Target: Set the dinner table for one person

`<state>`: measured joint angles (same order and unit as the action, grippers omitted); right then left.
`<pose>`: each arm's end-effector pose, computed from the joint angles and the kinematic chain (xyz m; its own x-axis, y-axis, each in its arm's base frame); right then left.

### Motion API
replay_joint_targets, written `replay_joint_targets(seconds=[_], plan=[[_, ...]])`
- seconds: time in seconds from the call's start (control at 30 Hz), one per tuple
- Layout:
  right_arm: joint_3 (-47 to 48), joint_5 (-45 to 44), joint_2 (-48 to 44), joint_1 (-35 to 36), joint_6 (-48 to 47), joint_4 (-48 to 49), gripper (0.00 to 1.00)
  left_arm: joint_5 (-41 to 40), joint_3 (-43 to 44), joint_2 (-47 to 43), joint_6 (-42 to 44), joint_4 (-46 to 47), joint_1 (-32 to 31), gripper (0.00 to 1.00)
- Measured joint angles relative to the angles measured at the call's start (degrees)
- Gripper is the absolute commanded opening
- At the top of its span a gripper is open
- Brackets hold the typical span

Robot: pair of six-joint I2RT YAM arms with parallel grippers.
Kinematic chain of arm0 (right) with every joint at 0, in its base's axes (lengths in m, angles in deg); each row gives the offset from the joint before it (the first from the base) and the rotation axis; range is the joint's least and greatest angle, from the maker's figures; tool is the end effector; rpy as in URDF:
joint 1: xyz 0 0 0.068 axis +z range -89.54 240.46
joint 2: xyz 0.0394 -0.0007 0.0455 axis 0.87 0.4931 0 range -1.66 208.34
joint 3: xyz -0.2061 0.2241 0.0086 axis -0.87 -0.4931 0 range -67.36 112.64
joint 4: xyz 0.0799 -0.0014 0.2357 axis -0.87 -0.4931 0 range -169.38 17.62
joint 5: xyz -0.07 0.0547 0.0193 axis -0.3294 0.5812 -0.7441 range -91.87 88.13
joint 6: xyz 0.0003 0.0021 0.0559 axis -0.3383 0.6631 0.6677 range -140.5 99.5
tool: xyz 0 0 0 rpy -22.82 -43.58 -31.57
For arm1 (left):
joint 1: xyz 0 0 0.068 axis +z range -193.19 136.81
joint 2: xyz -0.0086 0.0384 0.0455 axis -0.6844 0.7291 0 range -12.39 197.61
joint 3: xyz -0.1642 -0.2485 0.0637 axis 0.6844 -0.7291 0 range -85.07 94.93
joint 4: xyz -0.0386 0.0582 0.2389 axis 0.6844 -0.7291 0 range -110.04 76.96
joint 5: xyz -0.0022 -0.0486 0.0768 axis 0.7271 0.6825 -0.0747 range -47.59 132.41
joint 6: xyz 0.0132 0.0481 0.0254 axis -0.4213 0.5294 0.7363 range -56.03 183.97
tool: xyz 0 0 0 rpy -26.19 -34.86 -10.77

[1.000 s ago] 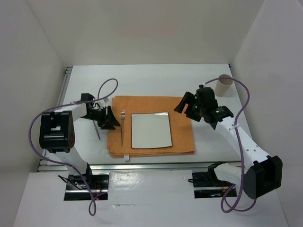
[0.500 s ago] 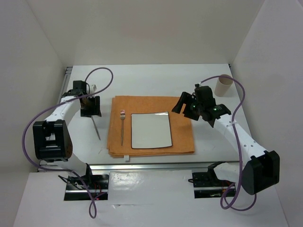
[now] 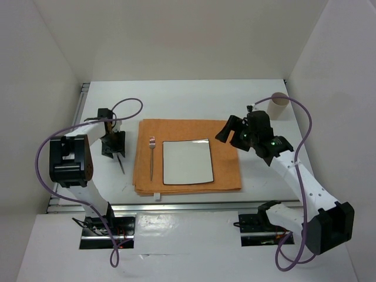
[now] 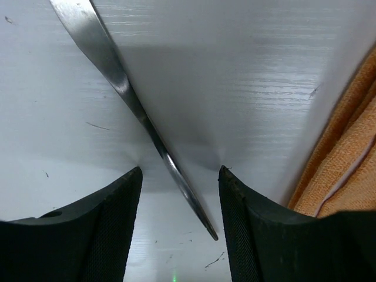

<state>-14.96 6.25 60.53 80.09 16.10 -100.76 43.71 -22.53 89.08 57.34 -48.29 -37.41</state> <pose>0.1942 0.0752 0.3263 -0.7280 0.3669 -0.5792 -0.0040 0.8424 0.5388 0.3259 0.0321 0.1971 -0.9399 -0.2113 -0.2683 -0.2045 0.9774 -0.0533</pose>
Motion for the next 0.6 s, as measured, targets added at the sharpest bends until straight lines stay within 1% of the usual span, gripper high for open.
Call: replay_joint_targets(seconds=[0.03, 0.07, 0.17, 0.2, 0.23, 0.27, 0.37, 0.47, 0.6], plan=[[-0.2, -0.3, -0.7, 0.0, 0.0, 0.0, 0.87, 0.0, 0.1, 0.2, 0.0, -0.1, 0.1, 0.56], [-0.4, -0.5, -1.2, 0.0, 0.1, -0.1, 0.87, 0.0, 0.3, 0.3, 0.0, -0.3, 0.1, 0.36], [-0.4, -0.9, -1.4, 0.0, 0.2, -0.1, 0.87, 0.7, 1.6, 1.8, 0.2, -1.1, 0.5, 0.16], [-0.4, -1.0, -1.4, 0.0, 0.2, -0.2, 0.87, 1.1, 2.3, 2.4, 0.2, -1.7, 0.6, 0.07], [-0.4, -1.3, -1.4, 0.0, 0.2, -0.2, 0.87, 1.8, 3.1, 3.1, 0.3, -2.3, 0.8, 0.05], [-0.4, -1.5, -1.4, 0.0, 0.3, -0.2, 0.87, 2.3, 3.9, 3.8, 0.3, -3.0, 0.8, 0.0], [-0.4, -1.9, -1.4, 0.0, 0.4, -0.4, 0.87, 4.9, 5.2, 4.9, 0.4, -4.0, 1.9, 0.0], [-0.4, -1.0, -1.4, 0.0, 0.0, -0.4, 0.87, 9.3, 5.0, 4.9, 0.7, -3.8, 4.2, 0.0], [-1.0, 4.2, -1.3, 0.0, -1.2, 1.8, 0.87, 16.8, 4.5, 4.8, 2.4, -3.4, 7.1, 0.0]])
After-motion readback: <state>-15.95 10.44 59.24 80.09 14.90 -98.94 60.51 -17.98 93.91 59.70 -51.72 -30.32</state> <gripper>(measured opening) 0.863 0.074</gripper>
